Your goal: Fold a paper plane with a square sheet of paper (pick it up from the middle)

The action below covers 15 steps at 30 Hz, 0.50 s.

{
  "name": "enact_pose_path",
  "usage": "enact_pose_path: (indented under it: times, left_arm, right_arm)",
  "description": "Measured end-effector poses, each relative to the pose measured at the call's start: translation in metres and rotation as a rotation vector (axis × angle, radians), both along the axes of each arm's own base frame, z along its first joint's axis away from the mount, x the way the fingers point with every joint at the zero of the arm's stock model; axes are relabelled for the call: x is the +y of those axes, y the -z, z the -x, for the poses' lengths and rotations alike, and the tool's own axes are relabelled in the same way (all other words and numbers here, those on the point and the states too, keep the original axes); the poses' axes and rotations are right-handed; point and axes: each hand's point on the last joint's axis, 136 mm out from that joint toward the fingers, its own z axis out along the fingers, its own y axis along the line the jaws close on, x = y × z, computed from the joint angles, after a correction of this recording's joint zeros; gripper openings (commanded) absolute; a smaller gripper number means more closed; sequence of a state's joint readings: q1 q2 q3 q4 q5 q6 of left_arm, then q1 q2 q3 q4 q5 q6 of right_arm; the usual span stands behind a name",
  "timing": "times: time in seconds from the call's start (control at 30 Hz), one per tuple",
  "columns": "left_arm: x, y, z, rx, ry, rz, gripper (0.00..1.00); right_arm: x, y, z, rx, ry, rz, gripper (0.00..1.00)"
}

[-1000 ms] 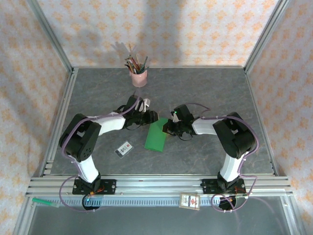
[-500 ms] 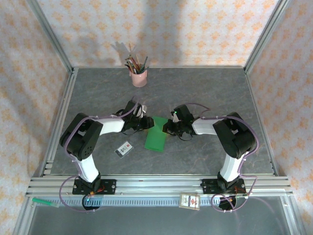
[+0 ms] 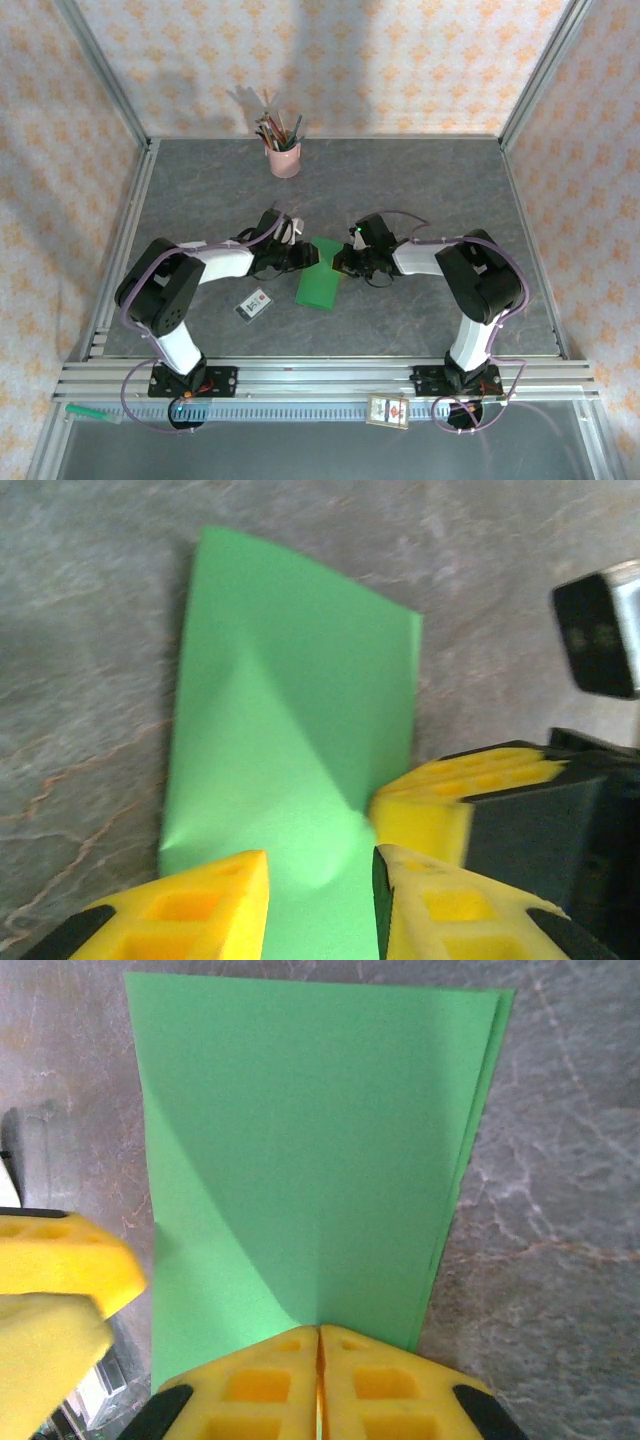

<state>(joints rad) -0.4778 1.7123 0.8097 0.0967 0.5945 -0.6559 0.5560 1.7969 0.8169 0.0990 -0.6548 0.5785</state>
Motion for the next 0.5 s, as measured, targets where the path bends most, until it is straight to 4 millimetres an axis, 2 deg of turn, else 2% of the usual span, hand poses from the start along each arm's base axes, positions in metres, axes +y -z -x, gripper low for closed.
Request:
enact_pose_path:
  times: [0.2,0.3,0.4,0.5]
  left_arm:
    - [0.015,0.011,0.008,0.037,-0.019,-0.032,0.35]
    - [0.016,-0.002,0.012,0.015,-0.017,-0.018,0.36]
    - [0.007,-0.021,0.015,-0.030,0.001,0.016,0.36]
    - [-0.004,-0.024,0.019,-0.044,0.027,0.033,0.36]
  right_arm:
    - [0.000,0.000,0.000,-0.002,-0.002,0.001,0.10]
    - [0.000,0.000,0.000,-0.002,-0.002,0.001,0.10]
    - [0.000,0.000,0.000,-0.002,-0.002,0.001,0.10]
    - [0.000,0.000,0.000,-0.002,-0.002,0.001,0.10]
